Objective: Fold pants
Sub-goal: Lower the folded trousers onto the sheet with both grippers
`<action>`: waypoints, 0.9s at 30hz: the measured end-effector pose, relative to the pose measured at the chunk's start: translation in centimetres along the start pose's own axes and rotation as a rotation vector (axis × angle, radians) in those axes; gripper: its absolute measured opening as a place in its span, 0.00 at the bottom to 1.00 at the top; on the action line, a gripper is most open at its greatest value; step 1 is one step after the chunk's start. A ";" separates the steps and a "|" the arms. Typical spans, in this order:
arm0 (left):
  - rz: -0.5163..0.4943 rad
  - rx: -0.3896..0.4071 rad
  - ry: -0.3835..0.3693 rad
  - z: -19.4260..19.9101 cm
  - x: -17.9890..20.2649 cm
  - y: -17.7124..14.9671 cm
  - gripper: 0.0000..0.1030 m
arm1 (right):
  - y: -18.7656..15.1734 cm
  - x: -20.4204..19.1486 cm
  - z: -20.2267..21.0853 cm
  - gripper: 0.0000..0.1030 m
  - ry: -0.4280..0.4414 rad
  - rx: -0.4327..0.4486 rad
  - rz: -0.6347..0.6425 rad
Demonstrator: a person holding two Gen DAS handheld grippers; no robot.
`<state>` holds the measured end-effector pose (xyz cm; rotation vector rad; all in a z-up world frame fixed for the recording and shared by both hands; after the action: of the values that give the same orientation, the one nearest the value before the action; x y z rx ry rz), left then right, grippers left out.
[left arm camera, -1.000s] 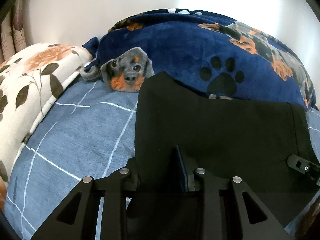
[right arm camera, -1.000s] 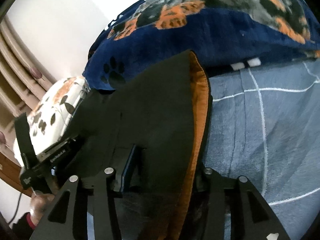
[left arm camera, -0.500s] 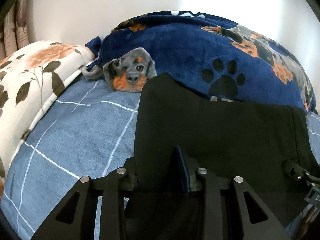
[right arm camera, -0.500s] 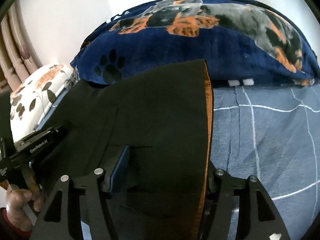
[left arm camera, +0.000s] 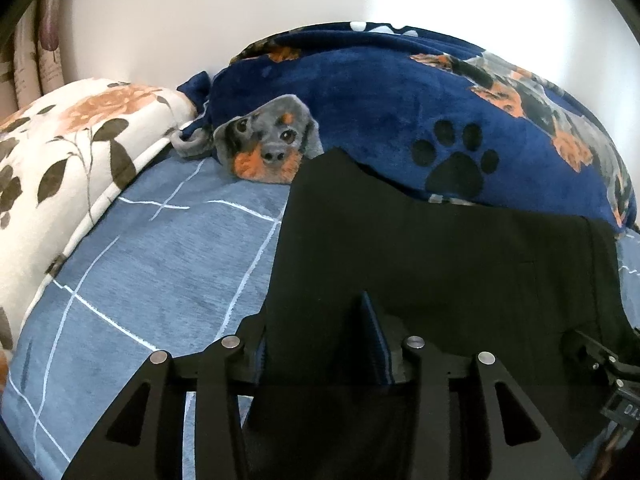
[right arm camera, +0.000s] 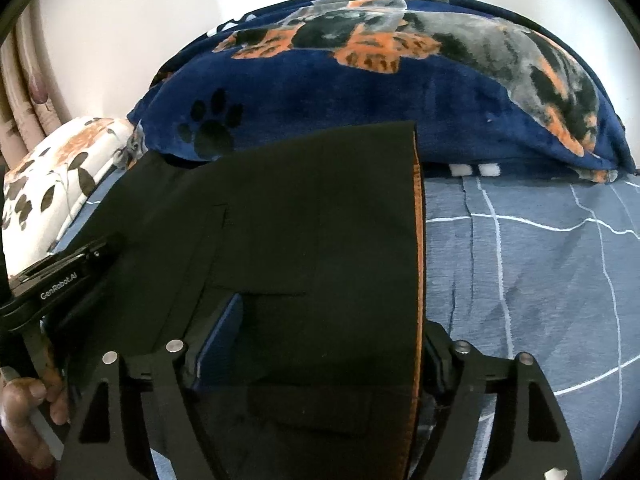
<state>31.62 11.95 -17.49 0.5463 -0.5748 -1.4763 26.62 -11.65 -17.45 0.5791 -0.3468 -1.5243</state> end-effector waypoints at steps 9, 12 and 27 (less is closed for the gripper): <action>-0.016 0.011 0.029 0.2 0.4 -0.1 0.42 | 0.0 -0.1 -0.2 0.77 -0.028 -0.001 -0.001; -0.019 0.015 0.039 0.3 0.5 -0.1 0.43 | 0.0 -0.1 -0.2 0.78 -0.036 -0.001 -0.002; -0.026 0.021 0.055 0.4 0.6 -0.1 0.44 | 0.1 -0.2 -0.2 0.83 -0.060 0.000 -0.001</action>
<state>31.32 11.32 -17.24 0.6107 -0.5428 -1.4768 26.81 -11.44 -17.56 0.5343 -0.3921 -1.5452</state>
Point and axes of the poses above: each gripper's, at about its wrist camera, not at the fingertips, and z roughly against the way its jaws point, x to its right, y to its top, the point moved 1 cm from there along -z, roughly the way its jaws point, and after that the axes turned 4 degrees about -x, right-handed, at the moved point
